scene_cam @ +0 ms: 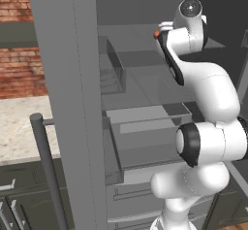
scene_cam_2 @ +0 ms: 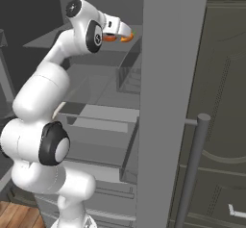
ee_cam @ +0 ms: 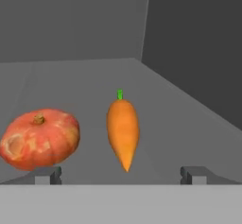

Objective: Gather the squash and carrot from the fridge and place them on a tray on the dining counter. Then gather the fish and chicken drumstick from the fridge and place them on the other tray.

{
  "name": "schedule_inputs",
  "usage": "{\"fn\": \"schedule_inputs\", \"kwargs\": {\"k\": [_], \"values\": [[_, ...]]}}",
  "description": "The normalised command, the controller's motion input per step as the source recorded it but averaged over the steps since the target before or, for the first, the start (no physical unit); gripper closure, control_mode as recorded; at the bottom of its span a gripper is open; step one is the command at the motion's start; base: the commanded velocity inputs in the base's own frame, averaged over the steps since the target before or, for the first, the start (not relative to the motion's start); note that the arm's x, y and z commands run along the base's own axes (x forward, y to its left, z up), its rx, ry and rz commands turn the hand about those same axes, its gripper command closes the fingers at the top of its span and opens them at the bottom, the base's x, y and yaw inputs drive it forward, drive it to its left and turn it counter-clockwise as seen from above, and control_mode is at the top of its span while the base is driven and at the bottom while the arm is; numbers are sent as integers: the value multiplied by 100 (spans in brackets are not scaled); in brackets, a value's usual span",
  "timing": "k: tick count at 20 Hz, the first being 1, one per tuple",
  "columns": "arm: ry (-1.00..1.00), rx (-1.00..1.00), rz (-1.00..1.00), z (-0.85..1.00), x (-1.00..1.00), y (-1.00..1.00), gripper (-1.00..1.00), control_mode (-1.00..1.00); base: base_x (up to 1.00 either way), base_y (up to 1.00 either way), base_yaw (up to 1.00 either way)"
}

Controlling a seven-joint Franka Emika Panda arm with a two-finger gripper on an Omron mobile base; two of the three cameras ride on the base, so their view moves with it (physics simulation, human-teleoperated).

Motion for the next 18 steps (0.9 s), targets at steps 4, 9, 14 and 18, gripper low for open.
{"fn": "schedule_inputs", "kwargs": {"k": [4, 9, 14, 18], "values": [[0, 1, 0, 0, 53, -22, -100, -100, 0, 0, 0], [5, 3, 0, 0, 57, -16, -100, -100, 0, 0, 0], [5, 4, 0, 0, 38, -5, -100, -100, 0, 0, 0], [0, 2, 0, -7, 8, -1, -100, -100, 0, 0, 0]]}}
